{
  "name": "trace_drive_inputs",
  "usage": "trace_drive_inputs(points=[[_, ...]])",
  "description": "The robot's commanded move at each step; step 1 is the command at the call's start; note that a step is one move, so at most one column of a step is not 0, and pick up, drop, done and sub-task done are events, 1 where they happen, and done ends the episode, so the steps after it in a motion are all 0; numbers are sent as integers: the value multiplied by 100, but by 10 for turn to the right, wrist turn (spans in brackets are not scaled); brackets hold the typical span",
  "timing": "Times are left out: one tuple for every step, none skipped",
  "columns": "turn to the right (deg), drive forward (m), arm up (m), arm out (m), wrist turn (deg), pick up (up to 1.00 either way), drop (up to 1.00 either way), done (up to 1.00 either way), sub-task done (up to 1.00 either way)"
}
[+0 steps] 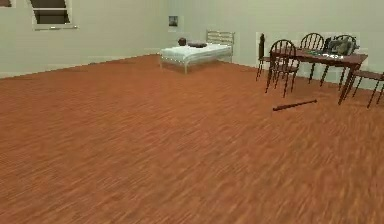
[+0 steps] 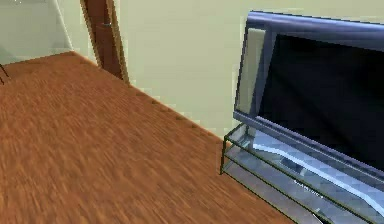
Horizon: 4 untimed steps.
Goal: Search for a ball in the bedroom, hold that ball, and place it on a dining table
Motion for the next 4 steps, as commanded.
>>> trace_drive_inputs(points=[[-150, 0, 0, 0, 0, 0, 0, 0, 0], [0, 100, 0, 0, 0, 0, 0, 0, 0], [0, 100, 0, 0, 0, 0, 0, 0, 0], [-30, 0, 0, 0, 0, 0, 0, 0, 0]])
